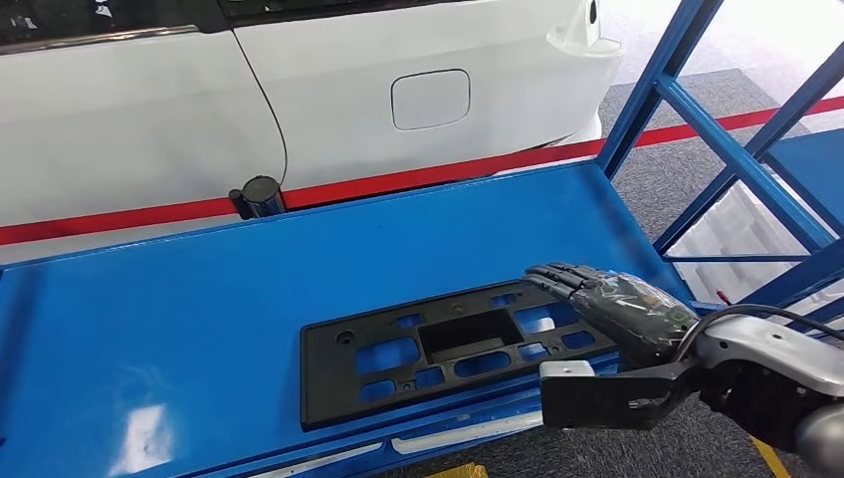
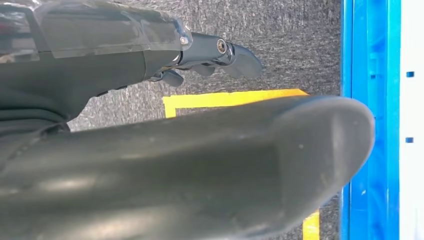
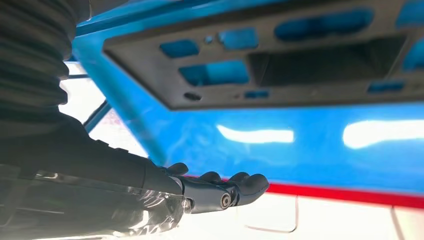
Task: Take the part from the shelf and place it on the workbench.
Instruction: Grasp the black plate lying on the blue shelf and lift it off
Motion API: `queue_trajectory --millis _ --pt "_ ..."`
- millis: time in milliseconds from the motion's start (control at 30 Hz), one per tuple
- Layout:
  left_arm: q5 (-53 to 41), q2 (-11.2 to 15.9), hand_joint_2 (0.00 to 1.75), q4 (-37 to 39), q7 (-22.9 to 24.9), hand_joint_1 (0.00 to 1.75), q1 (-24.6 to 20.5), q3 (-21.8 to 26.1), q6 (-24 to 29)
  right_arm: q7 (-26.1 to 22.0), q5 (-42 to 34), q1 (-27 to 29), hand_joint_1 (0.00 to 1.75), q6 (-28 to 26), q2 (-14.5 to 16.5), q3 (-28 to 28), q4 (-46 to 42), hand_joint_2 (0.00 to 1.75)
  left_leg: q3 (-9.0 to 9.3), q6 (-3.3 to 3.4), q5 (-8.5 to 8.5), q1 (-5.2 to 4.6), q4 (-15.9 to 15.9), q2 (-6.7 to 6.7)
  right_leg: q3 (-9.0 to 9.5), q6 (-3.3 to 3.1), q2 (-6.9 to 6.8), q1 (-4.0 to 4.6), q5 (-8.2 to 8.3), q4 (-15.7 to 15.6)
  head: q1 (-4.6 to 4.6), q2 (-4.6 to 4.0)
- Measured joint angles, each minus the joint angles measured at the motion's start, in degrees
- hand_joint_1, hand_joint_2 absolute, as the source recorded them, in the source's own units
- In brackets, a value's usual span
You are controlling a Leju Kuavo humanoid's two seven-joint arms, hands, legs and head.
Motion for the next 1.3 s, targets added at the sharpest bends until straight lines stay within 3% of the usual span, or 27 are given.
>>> queue_trajectory --millis 200,333,400,500,567,667,833,1167,1300 --pt "0.7 -0.1 0.00 0.0 -1.1 0.00 0.0 0.5 0.2 0.0 2.9 0.4 0.00 -6.2 -5.0 1.7 -1.9 1.75 -0.04 0.00 0.00 0.01 0.0 -0.08 0.00 0.00 -0.01 0.00 -0.01 0.0 0.02 0.00" --pt "0.8 -0.2 0.00 0.0 -1.8 0.00 0.0 0.6 0.2 0.0 10.6 6.8 0.00 -2.9 -4.6 0.5 -2.3 1.75 -0.11 0.00 0.00 0.05 0.0 -0.06 0.02 0.00 -0.10 0.00 -0.01 0.0 0.03 0.00" --pt "0.9 -0.2 0.00 0.0 -2.0 0.00 0.0 0.8 0.2 0.0 16.3 12.3 0.00 3.6 -2.3 -2.5 -2.6 1.75 -0.17 0.01 0.00 0.09 0.0 -0.03 0.03 0.00 -0.19 0.00 -0.01 0.0 0.07 0.00" --pt "1.2 -0.3 0.00 0.0 -2.1 0.00 0.0 1.0 0.3 0.0 24.2 19.3 0.00 14.1 4.4 -8.7 -3.8 1.75 -0.17 0.01 0.01 0.10 0.0 0.06 0.01 0.00 -0.21 0.01 -0.01 0.0 0.09 0.00" --pt "1.3 -0.3 0.00 0.0 -2.1 0.00 0.0 1.0 0.4 0.0 27.1 22.4 0.00 16.3 8.8 -12.1 -4.3 1.75 -0.15 0.01 0.01 0.09 0.0 0.11 -0.01 0.00 -0.19 0.02 -0.01 0.0 0.04 0.00" --pt "1.5 -0.2 0.00 0.0 -2.0 0.00 0.0 1.1 0.5 0.0 28.9 25.5 0.00 16.2 13.2 -15.6 -4.6 1.75 -0.12 0.01 0.01 0.10 0.0 0.20 -0.01 0.00 -0.12 0.03 -0.02 0.0 -0.01 0.00" --pt "1.6 -0.2 0.00 0.0 -1.9 0.00 0.0 1.4 0.6 0.0 29.3 27.9 0.00 15.9 17.5 -19.1 -4.9 1.75 -0.05 0.01 0.01 0.06 0.0 0.36 0.00 0.00 0.02 0.02 -0.01 0.0 -0.01 0.00" --pt "1.6 -0.1 0.00 0.0 -1.9 0.00 0.0 1.5 0.6 0.0 30.1 28.8 0.00 13.5 20.9 -21.3 -4.8 1.75 -0.01 0.01 0.00 0.04 0.0 0.39 0.01 -0.01 0.09 0.01 0.00 0.0 0.06 0.00" --pt "1.5 -0.1 0.00 0.0 -1.8 0.00 0.0 1.5 0.6 0.0 37.2 27.3 0.00 12.0 22.0 -20.2 -4.4 1.75 -0.01 0.01 0.00 0.04 0.0 0.43 0.00 -0.01 0.10 0.01 0.00 0.0 0.08 0.00"
